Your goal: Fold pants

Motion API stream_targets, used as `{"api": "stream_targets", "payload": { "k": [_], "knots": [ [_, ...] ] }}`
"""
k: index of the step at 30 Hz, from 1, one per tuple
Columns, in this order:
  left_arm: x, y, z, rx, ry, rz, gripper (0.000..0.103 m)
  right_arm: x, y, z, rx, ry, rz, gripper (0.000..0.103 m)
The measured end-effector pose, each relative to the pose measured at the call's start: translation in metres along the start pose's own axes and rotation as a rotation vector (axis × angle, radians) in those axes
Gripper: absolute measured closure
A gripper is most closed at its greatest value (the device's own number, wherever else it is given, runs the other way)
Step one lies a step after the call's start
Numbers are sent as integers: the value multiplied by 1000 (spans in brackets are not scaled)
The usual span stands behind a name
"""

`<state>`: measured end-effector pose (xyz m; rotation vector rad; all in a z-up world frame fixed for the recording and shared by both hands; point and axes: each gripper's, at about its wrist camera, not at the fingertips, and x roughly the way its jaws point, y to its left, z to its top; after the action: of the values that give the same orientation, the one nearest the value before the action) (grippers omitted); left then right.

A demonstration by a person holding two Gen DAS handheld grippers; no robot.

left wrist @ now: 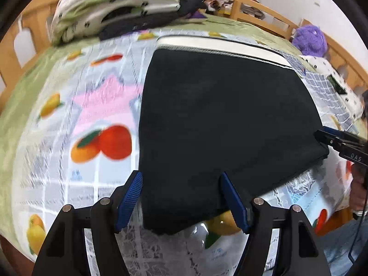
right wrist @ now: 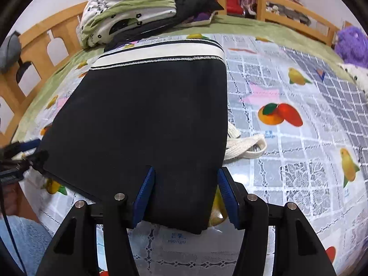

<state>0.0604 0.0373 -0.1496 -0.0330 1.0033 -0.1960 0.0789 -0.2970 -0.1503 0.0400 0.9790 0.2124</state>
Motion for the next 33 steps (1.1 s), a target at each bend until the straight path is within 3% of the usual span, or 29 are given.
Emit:
{"api": "stream_targets", "payload": {
  "k": [4, 8, 12, 16, 18, 20, 23, 24, 27, 31, 33],
  "knots": [
    [-9, 23, -14, -39, 0, -55, 35, -9, 1, 5, -23, -28, -25, 47],
    [-14, 33, -36, 35, 27, -125, 38, -7, -7, 11, 16, -25, -26, 47],
    [-16, 26, -49, 135, 10, -65, 52, -2, -14, 15, 53, -11, -14, 47],
    [-14, 26, -42, 107, -2, -77, 56, -1, -14, 17, 51, -6, -13, 49],
    [-8, 21, -34, 125, -1, -52, 87, 2, -12, 17, 44, 7, -15, 55],
    [-11, 18, -30, 110, -31, -44, 90, 0, -10, 16, 30, -4, -24, 57],
    [-34, 24, -32, 54, -153, -116, 91, -3, -9, 15, 19, -9, -26, 61],
    [-34, 26, -34, 44, -151, -121, 91, -3, -9, 14, 22, -11, -24, 61],
    [-12, 32, -44, 26, -41, -98, 88, 2, -12, 11, 38, -2, -12, 61],
    [-22, 35, -57, 42, -42, -116, 84, -3, -10, 14, -13, 8, -45, 61],
    [-32, 39, -57, 31, -53, -125, 83, -14, -13, 17, -12, -31, -59, 61]
  ]
}}
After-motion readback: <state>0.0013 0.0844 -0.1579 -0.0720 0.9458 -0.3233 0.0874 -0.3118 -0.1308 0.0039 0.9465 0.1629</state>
